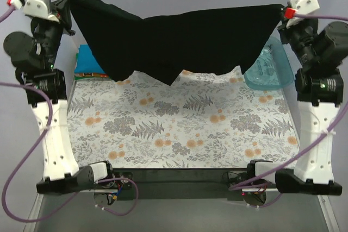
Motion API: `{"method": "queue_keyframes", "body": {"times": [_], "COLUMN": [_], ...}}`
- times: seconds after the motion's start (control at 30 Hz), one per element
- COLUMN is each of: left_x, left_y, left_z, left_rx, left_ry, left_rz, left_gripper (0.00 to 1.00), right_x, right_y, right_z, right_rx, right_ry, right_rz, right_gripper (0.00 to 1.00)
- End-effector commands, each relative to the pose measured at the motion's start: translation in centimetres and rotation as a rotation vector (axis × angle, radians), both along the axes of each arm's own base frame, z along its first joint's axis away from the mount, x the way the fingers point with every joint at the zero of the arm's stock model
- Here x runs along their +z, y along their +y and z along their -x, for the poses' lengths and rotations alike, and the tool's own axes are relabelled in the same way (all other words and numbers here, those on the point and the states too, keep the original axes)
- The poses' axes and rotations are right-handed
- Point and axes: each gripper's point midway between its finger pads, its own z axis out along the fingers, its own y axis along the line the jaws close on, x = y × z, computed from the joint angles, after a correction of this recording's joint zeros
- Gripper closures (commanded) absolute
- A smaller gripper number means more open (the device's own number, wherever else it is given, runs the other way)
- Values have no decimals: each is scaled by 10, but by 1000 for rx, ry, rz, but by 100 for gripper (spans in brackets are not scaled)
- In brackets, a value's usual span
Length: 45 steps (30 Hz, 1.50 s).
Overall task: Fold and stack the t-shirts
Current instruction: Flatten the tshirt out
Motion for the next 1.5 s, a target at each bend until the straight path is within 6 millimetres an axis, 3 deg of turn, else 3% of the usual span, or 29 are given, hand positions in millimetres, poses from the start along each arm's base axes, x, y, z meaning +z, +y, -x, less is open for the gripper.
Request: {"method": "queue_keyframes", "body": {"times": [0.0, 0.03, 0.17, 0.23, 0.33, 0.5, 0.63, 0.67, 0.7, 0.77, 0.8, 0.9, 0.93, 1.0, 1.03, 1.13, 1.17, 1.23, 1.3, 1.37, 1.4, 1.47], "left_x": [63, 83, 119, 135, 153, 161, 146, 140, 121, 98, 66, 16, -16, -48, -71, -125, -138, -177, -227, -261, -292, -320], "left_y": [6, 4, 2, 2, 3, 6, 8, 5, 6, -6, -6, -13, -12, -19, -21, -28, -30, -35, -42, -45, -46, -43], "left_z": [80, 112, 179, 207, 235, 229, 199, 192, 170, 153, 125, 90, 68, 47, 34, -1, -10, -41, -73, -95, -114, -140], "left_rx": [117, 138, 214, 249, 295, 318, 305, 282, 260, 184, 154, 75, 57, -10, -36, -117, -129, -151, -148, -137, -141, -127], "left_ry": [-236, -321, -474, -544, -619, -626, -552, -528, -465, -404, -301, -172, -94, -15, 38, 149, 177, 264, 348, 400, 459, 505], "left_rz": [-30, -41, -60, -71, -89, -103, -115, -116, -117, -136, -138, -145, -135, -130, -126, -103, -94, -97, -124, -128, -123, -118], "left_gripper": [100, 100, 100, 100, 100, 100, 100, 100, 100, 100, 100, 100, 100, 100, 100, 100, 100, 100, 100, 100, 100, 100], "right_x": [92, 107, 143, 161, 182, 201, 188, 179, 159, 132, 97, 48, 18, -10, -41, -82, -108, -143, -189, -219, -245, -266], "right_y": [-9, -10, -17, -19, -22, -26, -21, -20, -18, -15, -14, -9, -8, -5, -4, 1, 2, 1, -2, -3, -4, -5], "right_z": [75, 100, 160, 191, 220, 226, 193, 182, 159, 138, 109, 81, 62, 42, 25, -1, -13, -38, -65, -80, -96, -110], "right_rx": [-53, -59, -99, -114, -132, -162, -131, -124, -111, -92, -85, -55, -48, -25, -18, 15, 19, 20, 11, 13, 14, 9], "right_ry": [-313, -379, -545, -632, -723, -783, -721, -694, -630, -560, -467, -352, -282, -232, -165, -105, -55, 8, 90, 144, 193, 238], "right_rz": [-20, -23, -40, -50, -56, -43, -27, -20, -12, 1, 6, 20, 22, 30, 30, 43, 48, 73, 91, 96, 95, 82], "right_gripper": [99, 99, 99, 99, 99, 99, 99, 99, 99, 99, 99, 99, 99, 99, 99, 99, 99, 99, 99, 99, 99, 99]}}
